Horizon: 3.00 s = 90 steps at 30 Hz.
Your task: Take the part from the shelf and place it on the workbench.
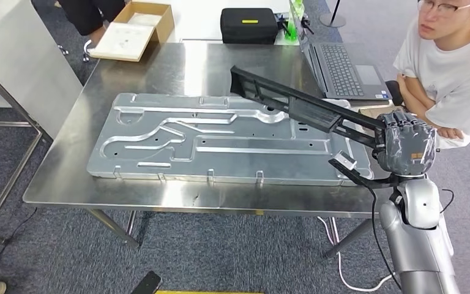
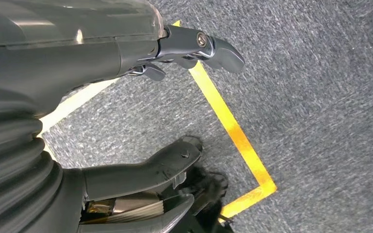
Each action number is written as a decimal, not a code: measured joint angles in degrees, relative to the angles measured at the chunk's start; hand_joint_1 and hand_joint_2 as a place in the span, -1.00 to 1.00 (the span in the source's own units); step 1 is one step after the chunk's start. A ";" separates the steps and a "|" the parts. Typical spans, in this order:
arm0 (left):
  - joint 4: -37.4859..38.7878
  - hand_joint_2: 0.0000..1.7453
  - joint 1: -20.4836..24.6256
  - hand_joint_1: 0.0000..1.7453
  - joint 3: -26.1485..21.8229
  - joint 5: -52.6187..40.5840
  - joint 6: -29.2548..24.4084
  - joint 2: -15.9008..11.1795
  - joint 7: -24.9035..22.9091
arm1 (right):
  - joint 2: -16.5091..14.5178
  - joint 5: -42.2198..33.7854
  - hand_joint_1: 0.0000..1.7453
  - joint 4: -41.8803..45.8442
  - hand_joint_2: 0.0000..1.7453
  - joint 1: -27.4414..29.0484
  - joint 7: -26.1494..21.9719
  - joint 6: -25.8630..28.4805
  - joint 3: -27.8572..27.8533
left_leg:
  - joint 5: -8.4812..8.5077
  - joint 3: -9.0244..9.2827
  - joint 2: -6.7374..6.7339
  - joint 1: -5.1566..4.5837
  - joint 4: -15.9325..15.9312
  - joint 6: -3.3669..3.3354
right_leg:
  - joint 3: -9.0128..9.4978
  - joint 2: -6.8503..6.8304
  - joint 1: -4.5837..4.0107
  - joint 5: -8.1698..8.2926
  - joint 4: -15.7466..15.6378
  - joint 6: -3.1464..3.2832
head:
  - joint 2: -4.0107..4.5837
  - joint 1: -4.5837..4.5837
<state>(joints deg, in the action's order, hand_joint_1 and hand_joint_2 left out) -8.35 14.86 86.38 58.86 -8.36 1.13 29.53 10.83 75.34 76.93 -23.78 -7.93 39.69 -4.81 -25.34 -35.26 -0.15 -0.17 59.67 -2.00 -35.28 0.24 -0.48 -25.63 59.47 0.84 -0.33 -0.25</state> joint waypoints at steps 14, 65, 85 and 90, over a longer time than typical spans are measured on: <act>0.00 1.00 -0.47 -1.00 -0.01 0.02 -0.01 -0.26 1.02 | 4.07 -0.05 -1.00 -5.84 1.00 -0.71 3.57 -1.83 0.01 | -0.01 0.94 0.01 0.65 -0.99 0.50 | -0.96 -0.34 2.48 0.05 1.38 -3.47 | 0.00 -0.05; 0.00 -1.00 -0.19 -1.00 -0.02 -0.68 -0.54 -1.42 0.72 | -2.39 -12.06 -1.00 24.30 -1.00 5.39 -10.47 -6.03 13.02 | -0.26 0.84 -2.24 -0.90 -0.73 -0.41 | 0.96 -3.39 0.22 -1.30 0.40 -0.35 | 0.00 -0.03; 0.00 -1.00 0.49 -1.00 -0.02 -0.11 -0.96 -0.21 0.67 | -2.41 -8.01 -1.00 28.26 -1.00 1.13 -7.04 -5.67 21.98 | -4.37 -3.86 1.71 0.08 7.99 1.61 | 1.89 -0.69 0.84 -0.33 -1.27 0.76 | 0.00 0.19; 0.00 -1.00 -0.18 -1.00 -0.03 0.83 -1.53 -0.16 0.50 | -2.41 -8.03 -1.00 28.00 -1.00 0.87 -6.01 -5.41 23.49 | -2.51 -3.97 -0.13 0.60 8.57 2.05 | 1.96 -3.95 0.60 -0.83 -0.92 0.74 | 0.00 0.19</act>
<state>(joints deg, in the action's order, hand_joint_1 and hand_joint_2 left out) -8.35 14.69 86.35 59.68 -9.89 0.97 30.04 8.41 67.31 104.93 -22.91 -13.93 34.28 18.68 -27.85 -39.23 -0.27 0.43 68.23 0.05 -33.31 -3.71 0.12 -26.46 58.55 1.58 -0.33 -0.06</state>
